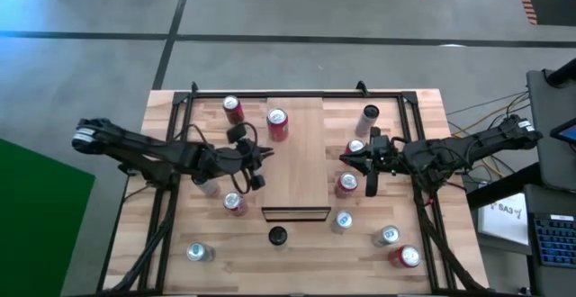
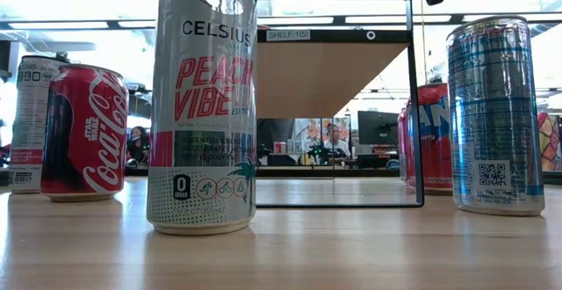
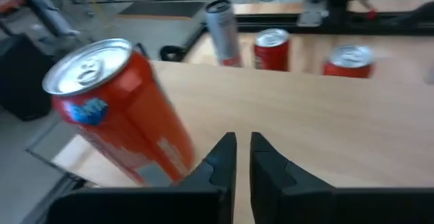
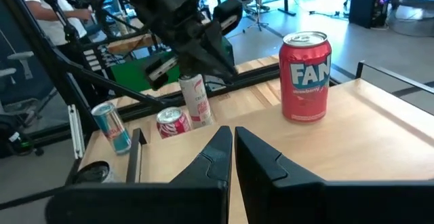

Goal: Place canned beverage on shelf
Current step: Put the top left orange soda can on the shelf

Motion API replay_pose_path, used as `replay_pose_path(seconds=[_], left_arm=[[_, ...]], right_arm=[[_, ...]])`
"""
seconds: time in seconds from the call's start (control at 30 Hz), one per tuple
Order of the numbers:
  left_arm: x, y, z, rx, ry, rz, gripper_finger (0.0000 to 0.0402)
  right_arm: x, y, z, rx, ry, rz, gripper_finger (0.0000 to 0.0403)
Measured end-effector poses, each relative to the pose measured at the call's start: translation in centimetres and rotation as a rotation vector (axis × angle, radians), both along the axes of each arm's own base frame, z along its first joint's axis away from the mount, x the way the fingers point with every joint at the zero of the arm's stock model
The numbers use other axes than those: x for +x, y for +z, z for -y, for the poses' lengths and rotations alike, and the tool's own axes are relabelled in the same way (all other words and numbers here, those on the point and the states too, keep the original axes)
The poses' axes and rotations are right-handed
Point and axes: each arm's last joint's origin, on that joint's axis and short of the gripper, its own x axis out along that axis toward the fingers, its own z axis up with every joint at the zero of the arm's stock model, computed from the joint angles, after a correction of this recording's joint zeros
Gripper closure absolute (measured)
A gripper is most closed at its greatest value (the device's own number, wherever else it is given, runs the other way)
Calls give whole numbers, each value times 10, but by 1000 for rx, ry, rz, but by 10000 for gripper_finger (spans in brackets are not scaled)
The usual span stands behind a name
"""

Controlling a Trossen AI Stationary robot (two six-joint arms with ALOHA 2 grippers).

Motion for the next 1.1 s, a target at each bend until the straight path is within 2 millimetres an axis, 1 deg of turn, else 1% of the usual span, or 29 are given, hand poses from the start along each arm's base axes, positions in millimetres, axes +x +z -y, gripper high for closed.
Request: replay_pose_path(seconds=[0.07, 0.2, 0.3, 0.5, 0.7, 1.1], left_arm=[[5, -4, -3, 17, 15, -5, 387], [16, -12, -11, 21, 45, -9, 399], [21, -17, -16, 22, 62, -13, 400], [25, -17, -18, 17, 72, 12, 401], [27, -17, -26, 16, 102, 25, 401], [34, -24, -38, 18, 142, 17, 402]], right_arm=[[0, -1, 0, -2, 0, -5, 392], [0, -1, 0, -5, 0, -12, 392], [0, -2, 0, -12, 1, -17, 392], [0, -4, 0, -31, 3, -43, 392], [-1, -5, 0, -41, 4, -52, 392], [-1, -5, 0, -61, 8, -58, 392]])
